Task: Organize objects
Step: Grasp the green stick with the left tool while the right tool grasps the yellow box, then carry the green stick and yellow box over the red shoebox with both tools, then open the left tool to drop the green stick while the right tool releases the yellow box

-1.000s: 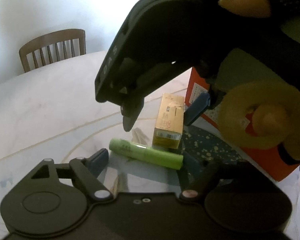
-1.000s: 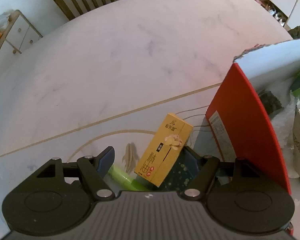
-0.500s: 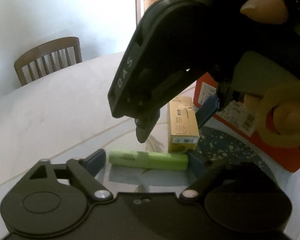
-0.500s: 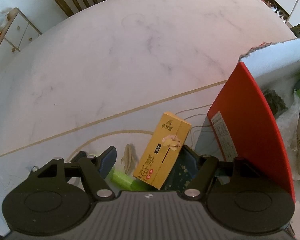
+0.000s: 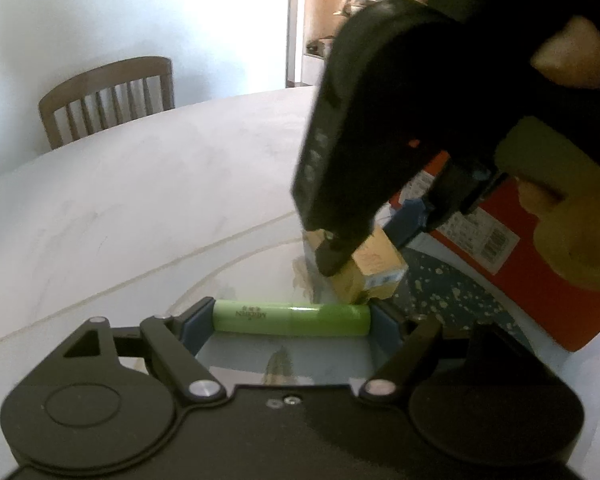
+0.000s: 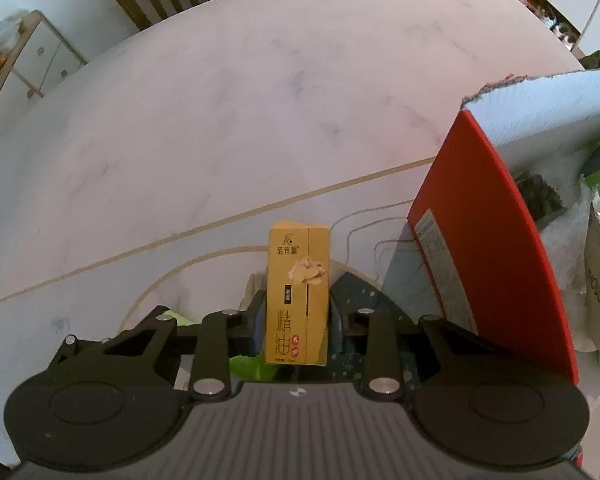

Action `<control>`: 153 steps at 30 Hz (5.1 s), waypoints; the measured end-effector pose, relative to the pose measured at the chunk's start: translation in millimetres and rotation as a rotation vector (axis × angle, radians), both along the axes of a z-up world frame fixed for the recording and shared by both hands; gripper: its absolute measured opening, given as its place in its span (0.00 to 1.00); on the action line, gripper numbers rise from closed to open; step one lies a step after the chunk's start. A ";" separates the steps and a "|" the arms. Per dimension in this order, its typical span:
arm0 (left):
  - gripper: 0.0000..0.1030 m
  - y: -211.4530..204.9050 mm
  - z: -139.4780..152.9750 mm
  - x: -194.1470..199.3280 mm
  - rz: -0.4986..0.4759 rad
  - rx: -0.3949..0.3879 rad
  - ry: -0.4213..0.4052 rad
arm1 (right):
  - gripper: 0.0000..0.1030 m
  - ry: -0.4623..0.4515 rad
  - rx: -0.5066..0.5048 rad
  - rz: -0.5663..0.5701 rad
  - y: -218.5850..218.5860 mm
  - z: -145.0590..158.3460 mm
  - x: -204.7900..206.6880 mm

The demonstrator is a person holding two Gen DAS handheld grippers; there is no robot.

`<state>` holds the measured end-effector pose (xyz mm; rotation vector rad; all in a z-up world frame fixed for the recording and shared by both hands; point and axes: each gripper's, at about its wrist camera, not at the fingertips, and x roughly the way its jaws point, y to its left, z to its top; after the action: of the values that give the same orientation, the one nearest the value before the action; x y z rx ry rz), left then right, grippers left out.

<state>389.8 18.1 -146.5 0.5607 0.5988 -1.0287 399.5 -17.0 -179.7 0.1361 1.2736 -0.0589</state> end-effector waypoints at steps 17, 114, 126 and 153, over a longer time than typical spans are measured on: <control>0.77 32.9 38.8 -19.3 0.151 -0.096 0.082 | 0.29 -0.068 0.026 0.161 15.1 57.7 -63.9; 0.77 -251.0 11.1 -114.6 0.261 0.178 0.080 | 0.30 -0.221 -0.065 0.440 -262.6 63.1 -91.3; 0.78 -255.5 7.9 -114.3 0.265 0.190 0.078 | 0.30 -0.246 -0.025 0.445 -271.9 72.8 -93.8; 0.91 -190.4 78.5 -167.1 0.177 -0.002 -0.029 | 0.63 -0.499 0.033 0.310 -282.7 144.2 -157.2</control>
<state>222.7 -172.3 -68.0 0.5108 0.6105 -0.8530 242.3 -299.7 -35.5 -0.0212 0.7852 0.2503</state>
